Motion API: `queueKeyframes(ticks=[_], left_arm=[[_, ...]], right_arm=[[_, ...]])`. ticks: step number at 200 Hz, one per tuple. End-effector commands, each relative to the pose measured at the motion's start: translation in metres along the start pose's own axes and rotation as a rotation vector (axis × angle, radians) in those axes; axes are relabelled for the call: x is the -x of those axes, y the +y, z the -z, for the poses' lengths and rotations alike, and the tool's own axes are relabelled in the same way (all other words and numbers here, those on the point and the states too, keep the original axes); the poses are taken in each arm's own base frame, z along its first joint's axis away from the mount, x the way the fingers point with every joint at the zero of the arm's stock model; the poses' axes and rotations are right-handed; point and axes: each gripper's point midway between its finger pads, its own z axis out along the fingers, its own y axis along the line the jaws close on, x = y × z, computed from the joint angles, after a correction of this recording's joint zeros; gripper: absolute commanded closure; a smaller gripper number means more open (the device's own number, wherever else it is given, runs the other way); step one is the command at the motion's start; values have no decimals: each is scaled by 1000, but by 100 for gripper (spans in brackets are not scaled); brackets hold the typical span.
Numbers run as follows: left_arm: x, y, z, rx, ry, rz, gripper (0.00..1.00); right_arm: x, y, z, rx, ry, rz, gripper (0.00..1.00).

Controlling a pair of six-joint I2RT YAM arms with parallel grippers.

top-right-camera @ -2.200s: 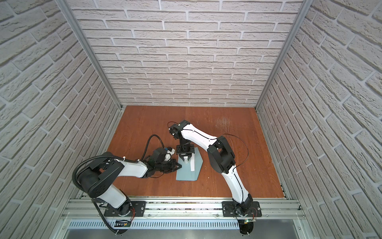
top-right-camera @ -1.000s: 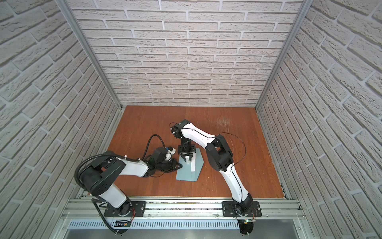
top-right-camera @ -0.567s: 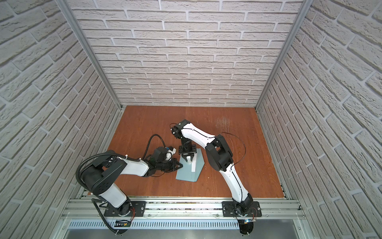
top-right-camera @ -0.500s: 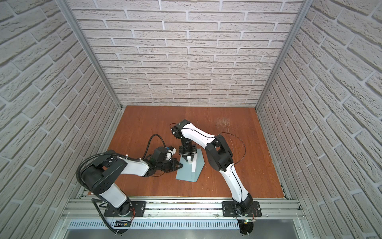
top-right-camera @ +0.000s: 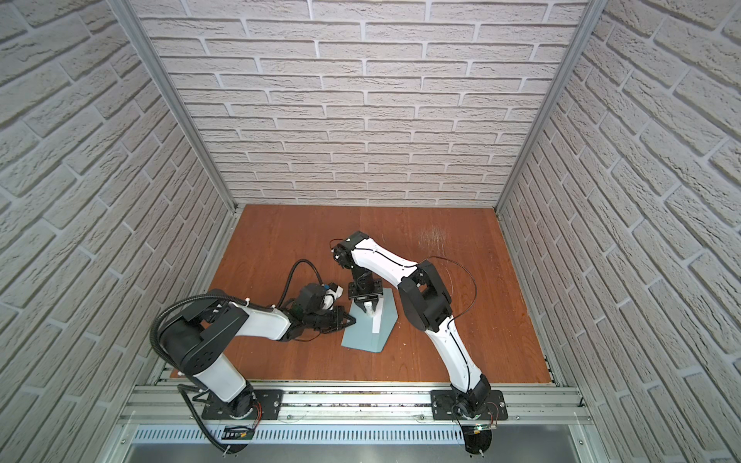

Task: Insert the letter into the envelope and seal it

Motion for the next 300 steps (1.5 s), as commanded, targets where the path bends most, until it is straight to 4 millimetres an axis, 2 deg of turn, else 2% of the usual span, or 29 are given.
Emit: queueKeyframes(ticks=[1,52,123,225,300], left_arm=[[-26,50,0,176,73,84,100],[-27,49,-1,175,77,81,100],[-27,47,-1,171,76,79,100],[-28,48,-2,173,81,80,100],[-28,49,-2,173,83,79,100]], right_arm=[[-8,-16,26,-14,-64,-1,95],[-11,-2,36,51,-77,15,95],[-7,22,19,67,-37,48,95],[-3,27,6,62,-8,49,95],[3,15,-23,-14,45,29,95]])
